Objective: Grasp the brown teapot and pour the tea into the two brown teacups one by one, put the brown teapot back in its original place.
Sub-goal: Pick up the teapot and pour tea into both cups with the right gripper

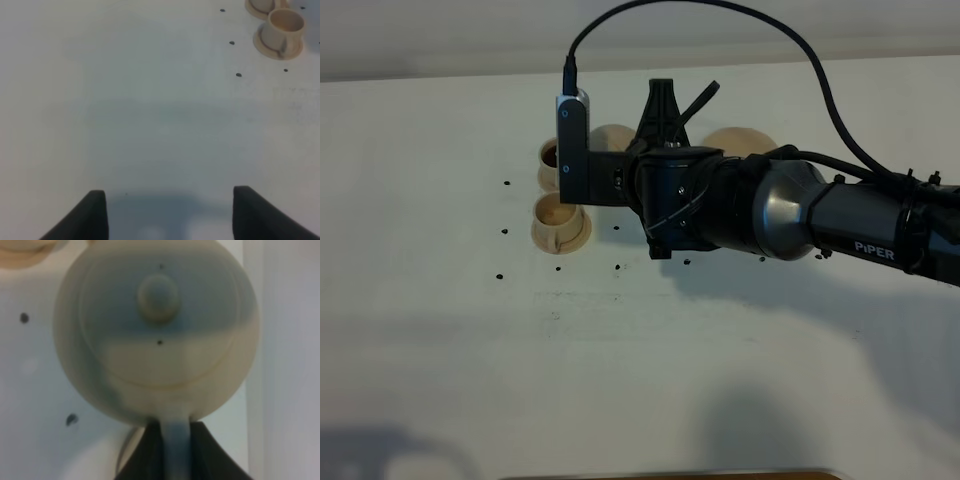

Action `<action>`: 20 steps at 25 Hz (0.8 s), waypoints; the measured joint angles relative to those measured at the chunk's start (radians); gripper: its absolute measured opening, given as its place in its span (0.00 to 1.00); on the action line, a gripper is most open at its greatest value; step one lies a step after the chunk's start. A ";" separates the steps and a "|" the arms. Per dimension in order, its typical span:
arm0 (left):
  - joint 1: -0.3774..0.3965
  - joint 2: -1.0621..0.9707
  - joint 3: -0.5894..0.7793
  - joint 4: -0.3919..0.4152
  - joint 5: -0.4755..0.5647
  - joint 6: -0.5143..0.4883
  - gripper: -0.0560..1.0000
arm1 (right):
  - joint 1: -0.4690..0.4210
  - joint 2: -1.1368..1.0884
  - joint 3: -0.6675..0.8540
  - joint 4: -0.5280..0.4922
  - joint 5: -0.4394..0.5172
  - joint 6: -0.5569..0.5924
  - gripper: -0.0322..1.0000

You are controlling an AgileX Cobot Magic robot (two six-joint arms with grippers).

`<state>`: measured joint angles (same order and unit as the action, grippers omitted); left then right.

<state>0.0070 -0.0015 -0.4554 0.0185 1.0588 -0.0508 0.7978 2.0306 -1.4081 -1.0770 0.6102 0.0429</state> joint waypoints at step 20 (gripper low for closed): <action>0.000 0.000 0.000 0.000 0.000 0.000 0.62 | -0.197 -0.025 -0.077 0.675 -0.100 0.066 0.11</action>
<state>0.0070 -0.0015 -0.4554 0.0185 1.0588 -0.0508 0.6009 2.0055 -1.4849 -0.4025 0.5106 0.1085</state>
